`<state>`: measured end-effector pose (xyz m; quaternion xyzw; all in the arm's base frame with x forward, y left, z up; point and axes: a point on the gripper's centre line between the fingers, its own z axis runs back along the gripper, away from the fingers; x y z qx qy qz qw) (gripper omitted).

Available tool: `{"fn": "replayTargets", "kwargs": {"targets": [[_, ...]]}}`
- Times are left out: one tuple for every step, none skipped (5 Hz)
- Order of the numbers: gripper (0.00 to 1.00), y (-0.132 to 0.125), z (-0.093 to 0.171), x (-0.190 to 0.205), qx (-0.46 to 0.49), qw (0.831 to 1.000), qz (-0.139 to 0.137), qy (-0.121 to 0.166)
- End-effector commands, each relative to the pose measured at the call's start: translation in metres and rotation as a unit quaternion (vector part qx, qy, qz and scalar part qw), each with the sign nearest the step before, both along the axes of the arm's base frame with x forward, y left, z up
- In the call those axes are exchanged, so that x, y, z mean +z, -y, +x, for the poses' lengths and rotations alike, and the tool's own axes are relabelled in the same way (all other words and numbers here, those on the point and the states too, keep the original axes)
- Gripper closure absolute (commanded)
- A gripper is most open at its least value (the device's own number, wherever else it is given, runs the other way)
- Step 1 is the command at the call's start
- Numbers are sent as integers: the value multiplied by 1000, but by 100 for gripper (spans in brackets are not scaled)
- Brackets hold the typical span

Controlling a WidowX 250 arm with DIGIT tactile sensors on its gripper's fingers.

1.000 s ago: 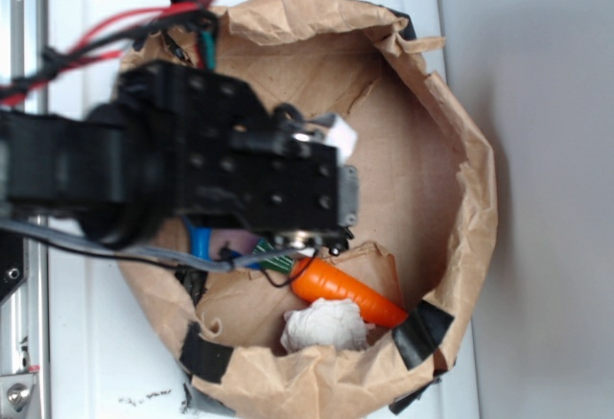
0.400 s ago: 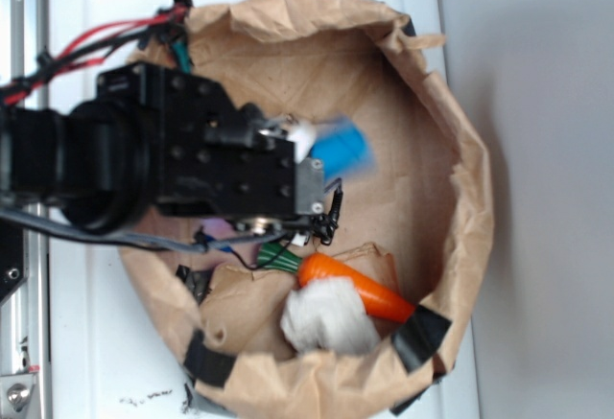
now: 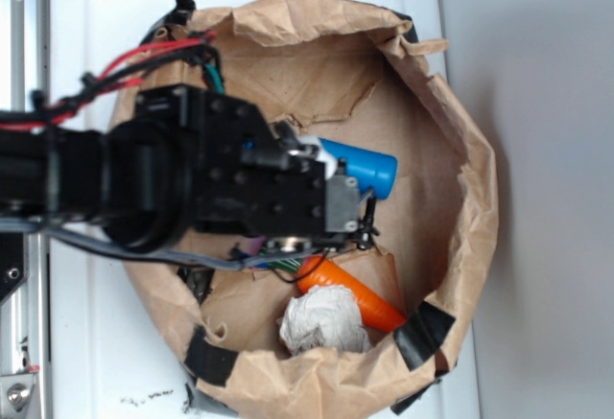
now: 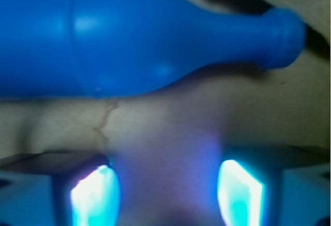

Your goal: Grab the blue bottle.

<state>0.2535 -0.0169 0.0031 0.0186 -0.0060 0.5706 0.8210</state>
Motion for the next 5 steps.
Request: {"fn": "replayTargets", "kwargs": {"targets": [[100, -3, 4, 59, -18, 997, -32, -63], [100, -9, -3, 93, -42, 995, -46, -74], [100, -16, -14, 111, -53, 995, -58, -61], [100, -22, -21, 119, -61, 995, -64, -45], [0, -23, -23, 115, -56, 996, -51, -42]]}}
